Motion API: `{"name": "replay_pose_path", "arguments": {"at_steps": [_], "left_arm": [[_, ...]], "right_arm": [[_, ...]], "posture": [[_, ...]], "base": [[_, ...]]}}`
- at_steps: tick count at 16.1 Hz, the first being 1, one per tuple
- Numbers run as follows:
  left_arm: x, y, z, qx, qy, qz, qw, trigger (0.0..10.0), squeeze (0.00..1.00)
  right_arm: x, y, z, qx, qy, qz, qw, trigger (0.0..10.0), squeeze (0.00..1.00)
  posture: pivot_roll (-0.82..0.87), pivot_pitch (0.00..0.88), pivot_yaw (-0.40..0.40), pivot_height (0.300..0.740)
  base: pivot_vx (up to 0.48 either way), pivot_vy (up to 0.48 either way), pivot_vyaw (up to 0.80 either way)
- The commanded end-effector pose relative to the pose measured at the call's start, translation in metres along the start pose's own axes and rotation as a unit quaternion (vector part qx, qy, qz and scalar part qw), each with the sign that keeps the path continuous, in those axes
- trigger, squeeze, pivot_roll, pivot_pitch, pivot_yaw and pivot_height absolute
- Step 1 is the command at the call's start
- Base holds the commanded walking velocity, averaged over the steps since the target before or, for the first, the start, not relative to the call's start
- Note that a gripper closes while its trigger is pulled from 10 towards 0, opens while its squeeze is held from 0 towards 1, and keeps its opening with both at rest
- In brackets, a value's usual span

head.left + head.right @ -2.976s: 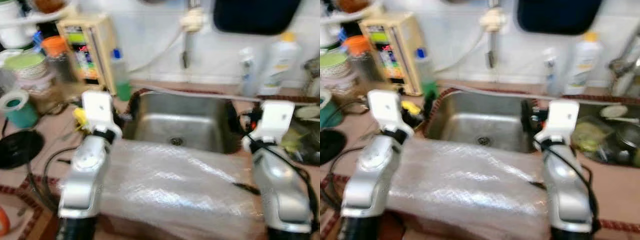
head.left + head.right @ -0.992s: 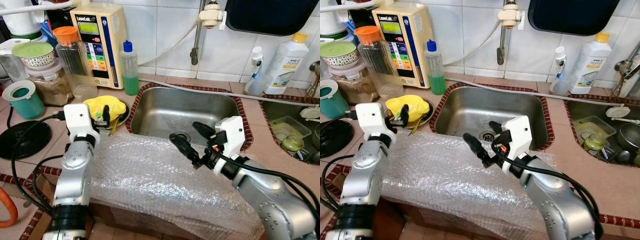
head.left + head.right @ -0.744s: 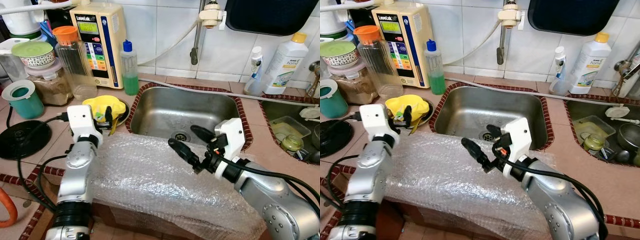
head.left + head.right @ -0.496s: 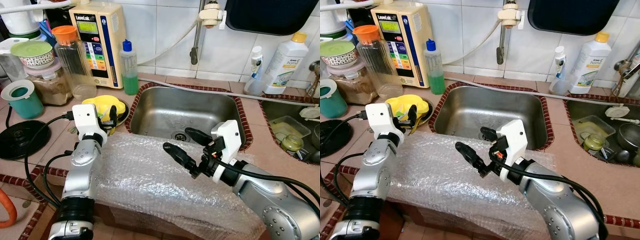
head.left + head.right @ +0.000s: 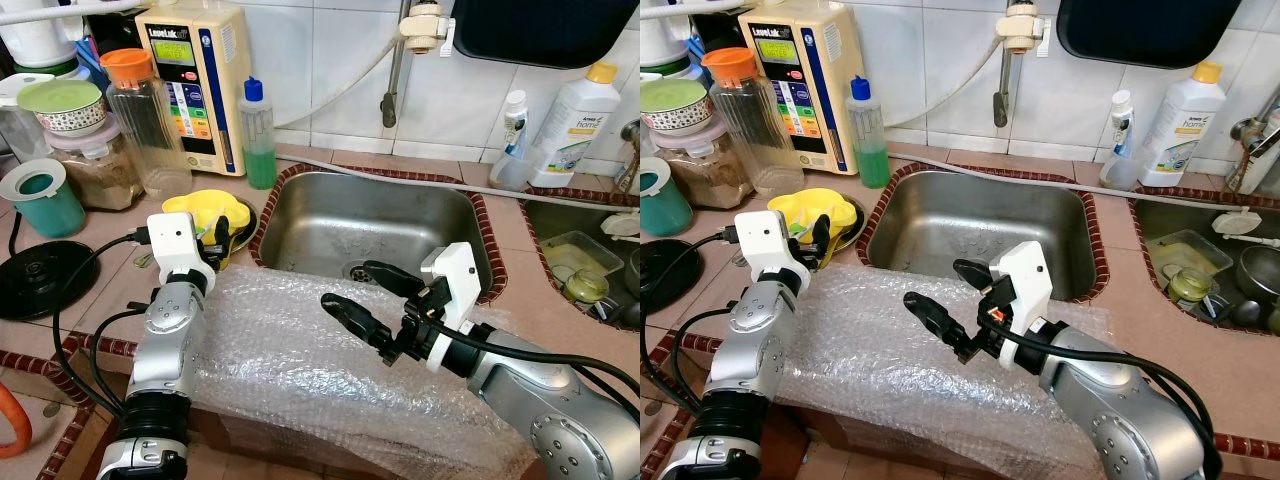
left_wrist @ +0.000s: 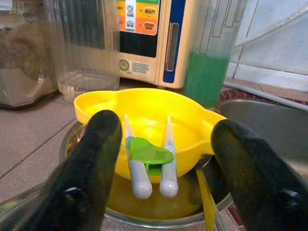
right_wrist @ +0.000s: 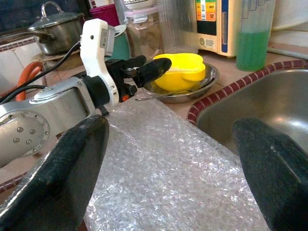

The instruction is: Kitchen organization

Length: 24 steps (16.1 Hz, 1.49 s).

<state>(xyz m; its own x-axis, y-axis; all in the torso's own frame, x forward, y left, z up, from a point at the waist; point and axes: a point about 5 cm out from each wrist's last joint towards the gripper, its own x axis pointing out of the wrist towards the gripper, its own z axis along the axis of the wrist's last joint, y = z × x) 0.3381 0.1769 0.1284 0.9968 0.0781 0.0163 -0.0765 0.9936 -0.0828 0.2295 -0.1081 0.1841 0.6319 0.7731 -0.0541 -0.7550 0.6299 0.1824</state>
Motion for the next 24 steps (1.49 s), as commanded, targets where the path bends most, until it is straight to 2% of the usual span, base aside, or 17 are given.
{"name": "replay_pose_path", "arguments": {"at_steps": [1,5,7,9,20,24], "left_arm": [[0.003,0.002,0.003,0.0,-0.004,0.004,1.0,0.0,0.0],[0.003,0.002,0.002,0.003,-0.004,0.006,1.0,0.0,0.0],[0.002,0.008,-0.001,0.045,0.009,0.022,0.999,0.0,0.0],[0.002,0.013,-0.002,0.026,0.011,0.035,0.999,0.0,0.0],[0.005,0.014,0.006,0.029,0.0,0.036,0.999,0.0,0.0],[0.002,0.013,0.016,0.036,-0.018,0.047,0.998,0.0,0.0]], "right_arm": [[0.0,0.004,0.004,-0.004,-0.004,0.014,1.0,10.0,0.0],[0.001,0.006,0.004,-0.002,-0.005,0.018,1.0,10.0,0.0],[0.001,0.008,0.004,0.001,-0.003,0.028,1.0,10.0,0.0],[0.001,0.009,0.004,0.002,-0.003,0.033,0.999,10.0,0.0],[0.004,0.009,0.003,0.002,-0.007,0.03,1.0,10.0,0.0],[0.006,0.008,0.002,0.0,-0.007,0.028,1.0,10.0,0.0]], "posture": [[-0.05,0.0,0.008,0.74],[-0.05,0.0,0.01,0.74],[-0.05,0.0,0.01,0.74],[-0.04,0.0,0.013,0.74],[-0.04,0.0,0.024,0.74],[-0.03,0.0,0.029,0.74]], "base": [[0.0,0.0,0.0],[0.0,0.0,0.0],[0.0,0.0,0.0],[0.0,0.0,0.0],[0.0,0.0,0.0],[0.0,0.0,0.0]]}}
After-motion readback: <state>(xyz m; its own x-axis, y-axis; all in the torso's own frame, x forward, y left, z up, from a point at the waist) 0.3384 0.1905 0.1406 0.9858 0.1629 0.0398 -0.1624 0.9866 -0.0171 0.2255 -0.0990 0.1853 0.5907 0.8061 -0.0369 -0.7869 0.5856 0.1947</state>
